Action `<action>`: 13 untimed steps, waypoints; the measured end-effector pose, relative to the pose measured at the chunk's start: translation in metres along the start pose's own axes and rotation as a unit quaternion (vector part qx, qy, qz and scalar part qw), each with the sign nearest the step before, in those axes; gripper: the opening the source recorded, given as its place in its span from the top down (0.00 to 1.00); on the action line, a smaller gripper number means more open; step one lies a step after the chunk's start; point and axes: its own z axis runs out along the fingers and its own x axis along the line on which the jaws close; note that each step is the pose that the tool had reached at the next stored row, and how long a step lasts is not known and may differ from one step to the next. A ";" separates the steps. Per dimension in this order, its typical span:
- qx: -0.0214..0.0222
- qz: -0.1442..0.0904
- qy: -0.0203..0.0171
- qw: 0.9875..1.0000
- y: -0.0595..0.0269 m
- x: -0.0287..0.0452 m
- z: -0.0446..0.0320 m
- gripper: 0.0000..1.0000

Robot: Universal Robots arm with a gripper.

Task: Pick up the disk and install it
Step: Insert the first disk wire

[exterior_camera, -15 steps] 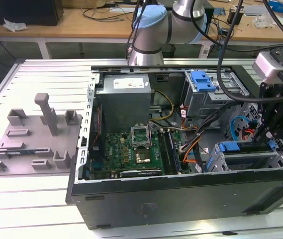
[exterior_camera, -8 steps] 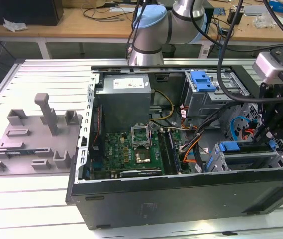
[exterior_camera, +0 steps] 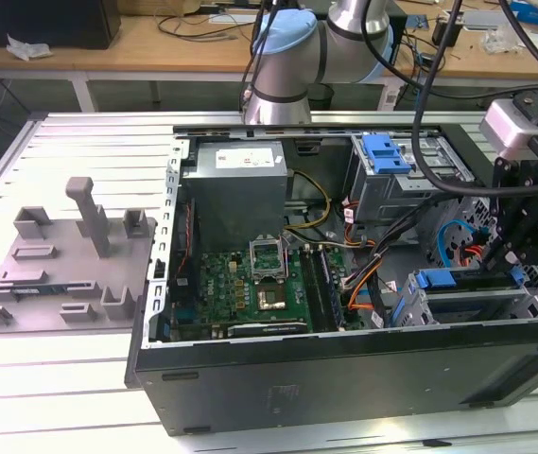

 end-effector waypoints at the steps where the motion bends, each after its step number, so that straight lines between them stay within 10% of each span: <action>1: 0.000 0.000 0.000 1.000 0.0001 0.0000 0.0000 0.84; 13: 0.000 -0.001 0.000 1.000 -0.0004 0.0000 0.0001 0.84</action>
